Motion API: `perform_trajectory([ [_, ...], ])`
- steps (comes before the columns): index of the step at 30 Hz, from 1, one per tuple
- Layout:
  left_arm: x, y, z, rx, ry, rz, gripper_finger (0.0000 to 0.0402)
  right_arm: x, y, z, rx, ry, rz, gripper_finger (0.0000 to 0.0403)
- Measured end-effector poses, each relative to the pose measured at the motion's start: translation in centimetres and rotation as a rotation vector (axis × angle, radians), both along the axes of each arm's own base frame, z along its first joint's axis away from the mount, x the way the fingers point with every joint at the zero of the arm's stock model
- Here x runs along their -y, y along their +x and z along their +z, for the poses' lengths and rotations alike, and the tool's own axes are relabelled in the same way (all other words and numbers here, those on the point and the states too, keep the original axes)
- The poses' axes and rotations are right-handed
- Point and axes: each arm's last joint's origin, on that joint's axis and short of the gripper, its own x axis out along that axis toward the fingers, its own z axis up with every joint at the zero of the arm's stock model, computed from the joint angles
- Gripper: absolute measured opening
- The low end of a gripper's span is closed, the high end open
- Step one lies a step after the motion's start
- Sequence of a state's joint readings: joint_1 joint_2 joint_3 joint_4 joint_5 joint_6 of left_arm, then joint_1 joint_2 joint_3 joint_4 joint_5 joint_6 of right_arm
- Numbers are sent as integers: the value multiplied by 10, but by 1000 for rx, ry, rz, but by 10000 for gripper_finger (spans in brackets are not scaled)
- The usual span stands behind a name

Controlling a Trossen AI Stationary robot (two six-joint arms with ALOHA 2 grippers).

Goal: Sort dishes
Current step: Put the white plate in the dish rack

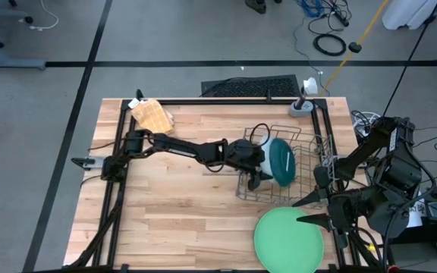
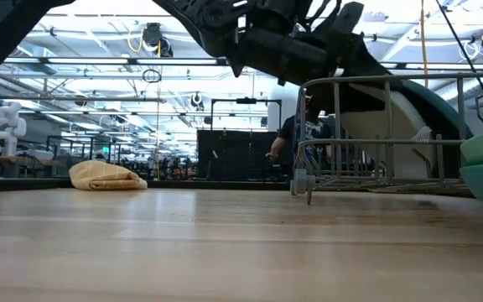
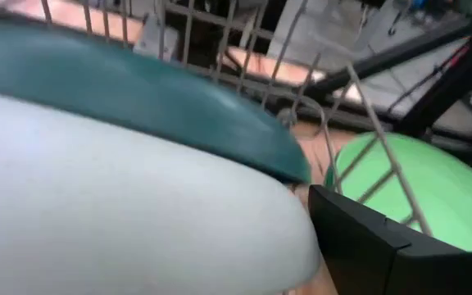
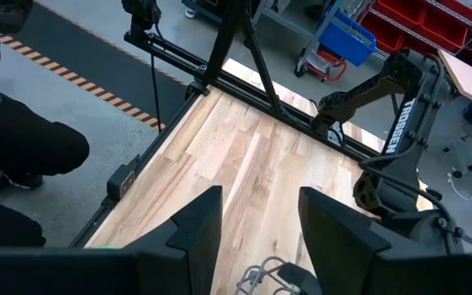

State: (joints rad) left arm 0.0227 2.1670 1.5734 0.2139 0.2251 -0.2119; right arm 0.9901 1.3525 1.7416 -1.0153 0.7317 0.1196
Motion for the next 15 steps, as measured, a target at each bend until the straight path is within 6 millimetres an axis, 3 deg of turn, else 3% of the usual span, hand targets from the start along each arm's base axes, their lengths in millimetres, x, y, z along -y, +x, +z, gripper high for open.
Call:
perform_trajectory([
  [15, 11, 4, 12, 129, -2, 22, 222, 0, 0, 0, 2, -9, 4, 155],
])
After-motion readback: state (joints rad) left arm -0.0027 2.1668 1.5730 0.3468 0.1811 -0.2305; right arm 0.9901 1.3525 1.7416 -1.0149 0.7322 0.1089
